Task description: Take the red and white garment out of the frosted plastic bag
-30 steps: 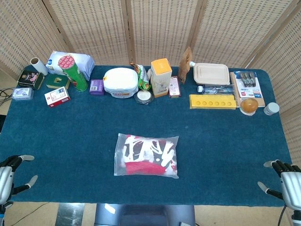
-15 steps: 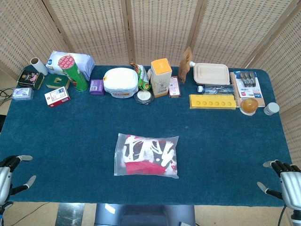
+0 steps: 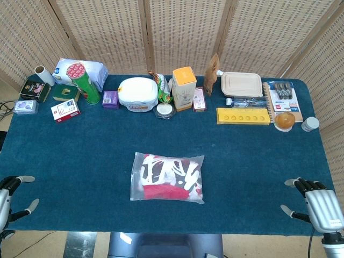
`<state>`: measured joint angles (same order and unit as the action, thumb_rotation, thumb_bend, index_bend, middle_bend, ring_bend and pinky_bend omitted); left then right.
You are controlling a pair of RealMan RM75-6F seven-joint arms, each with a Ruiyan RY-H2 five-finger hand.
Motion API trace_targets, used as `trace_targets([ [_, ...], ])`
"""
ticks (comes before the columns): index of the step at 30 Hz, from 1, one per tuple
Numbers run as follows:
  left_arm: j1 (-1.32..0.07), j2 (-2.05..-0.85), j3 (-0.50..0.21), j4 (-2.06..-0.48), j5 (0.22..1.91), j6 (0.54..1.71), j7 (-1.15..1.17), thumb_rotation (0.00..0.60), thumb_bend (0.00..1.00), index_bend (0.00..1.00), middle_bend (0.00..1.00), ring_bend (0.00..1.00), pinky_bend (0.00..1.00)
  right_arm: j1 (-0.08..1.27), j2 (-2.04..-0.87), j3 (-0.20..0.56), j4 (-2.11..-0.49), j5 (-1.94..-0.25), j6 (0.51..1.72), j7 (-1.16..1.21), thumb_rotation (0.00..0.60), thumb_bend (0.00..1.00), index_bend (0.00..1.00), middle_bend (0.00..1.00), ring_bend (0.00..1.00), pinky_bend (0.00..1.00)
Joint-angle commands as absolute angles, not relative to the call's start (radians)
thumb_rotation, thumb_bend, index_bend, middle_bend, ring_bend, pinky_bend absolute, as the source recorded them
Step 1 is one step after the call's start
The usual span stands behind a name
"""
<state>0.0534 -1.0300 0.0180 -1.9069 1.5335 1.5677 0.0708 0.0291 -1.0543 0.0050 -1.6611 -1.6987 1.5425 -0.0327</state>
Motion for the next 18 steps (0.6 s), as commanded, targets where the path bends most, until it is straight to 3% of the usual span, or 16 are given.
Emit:
trace_targets([
  [1, 0.044, -1.021, 0.010, -1.904, 1.526, 1.559, 0.072, 0.600, 0.23, 0.33, 0.37, 0.27, 0.31, 0.103, -1.046, 0.013, -1.730, -1.744, 1.458, -0.044, 0.499, 0.16, 0.32, 0.41, 0.47, 0.44],
  [8, 0.007, -1.006, -0.022, -1.883, 1.499, 1.522, 0.067, 0.600, 0.23, 0.33, 0.37, 0.27, 0.31, 0.268, -1.074, 0.050, -1.903, -1.741, 1.217, -0.153, 0.499, 0.11, 0.19, 0.32, 0.41, 0.43],
  [12, -0.014, -1.004, -0.035, -1.867, 1.481, 1.497, 0.053, 0.600, 0.23, 0.33, 0.38, 0.27, 0.31, 0.357, -1.139, 0.098, -1.964, -1.621, 1.068, -0.291, 0.500, 0.06, 0.10, 0.26, 0.35, 0.38],
  [18, -0.029, -0.994, -0.047, -1.845, 1.462, 1.480, 0.034, 0.600, 0.23, 0.33, 0.37, 0.27, 0.31, 0.448, -1.273, 0.150, -1.987, -1.416, 0.974, -0.520, 0.501, 0.02, 0.00, 0.16, 0.24, 0.31],
])
